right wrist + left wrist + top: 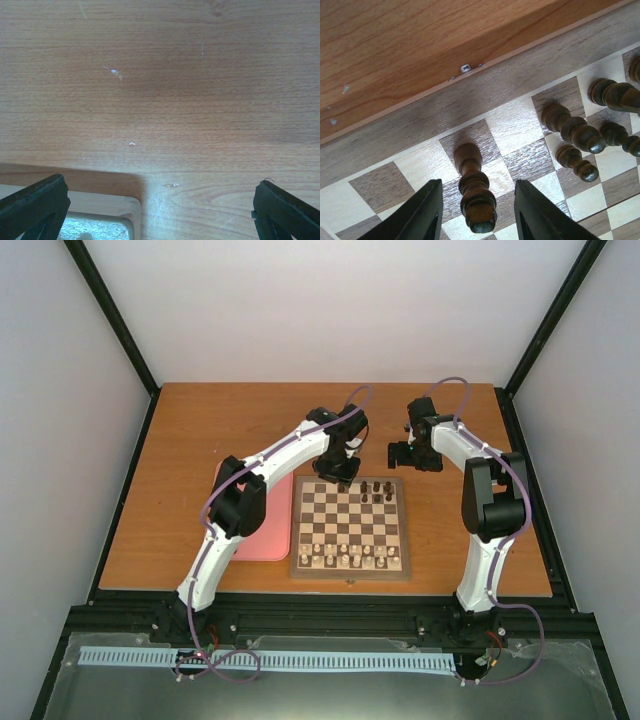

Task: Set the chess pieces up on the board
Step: Place the chess piece on the chessboard.

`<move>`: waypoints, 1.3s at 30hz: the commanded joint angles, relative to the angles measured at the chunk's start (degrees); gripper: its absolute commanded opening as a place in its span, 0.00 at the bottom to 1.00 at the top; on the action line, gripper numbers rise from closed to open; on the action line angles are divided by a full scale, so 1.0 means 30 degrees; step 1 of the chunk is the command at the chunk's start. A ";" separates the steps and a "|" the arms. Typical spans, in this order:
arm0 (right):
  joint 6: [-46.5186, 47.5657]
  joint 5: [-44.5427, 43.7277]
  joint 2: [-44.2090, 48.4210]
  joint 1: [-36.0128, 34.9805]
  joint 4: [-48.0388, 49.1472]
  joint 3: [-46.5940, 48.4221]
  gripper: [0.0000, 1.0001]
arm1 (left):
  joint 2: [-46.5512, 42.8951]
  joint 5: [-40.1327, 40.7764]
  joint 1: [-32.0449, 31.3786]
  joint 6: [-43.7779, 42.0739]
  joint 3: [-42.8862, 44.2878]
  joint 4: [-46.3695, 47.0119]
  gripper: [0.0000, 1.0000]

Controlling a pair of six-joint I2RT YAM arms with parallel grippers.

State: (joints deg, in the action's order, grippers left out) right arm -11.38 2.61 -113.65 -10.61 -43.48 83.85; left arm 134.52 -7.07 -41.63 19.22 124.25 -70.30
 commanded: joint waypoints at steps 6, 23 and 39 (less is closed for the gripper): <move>0.0245 0.0135 -0.0131 -0.0037 0.0090 0.0463 1.00 | -0.0943 0.1090 -0.0165 -0.0450 0.2495 -0.0390 0.60; 0.0075 0.0282 0.0044 -0.0065 0.0260 0.0148 1.00 | -0.8981 0.6901 0.4559 0.0235 -0.4231 0.0493 0.84; 0.0116 0.0398 -0.0203 -0.0624 0.0111 0.0460 1.00 | -1.6505 0.5140 1.0642 0.3277 -1.7318 0.3050 0.72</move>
State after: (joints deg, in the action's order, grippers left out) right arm -11.38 3.68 -113.65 -12.05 -43.09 84.03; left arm 87.13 11.27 -13.39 25.47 76.93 -65.01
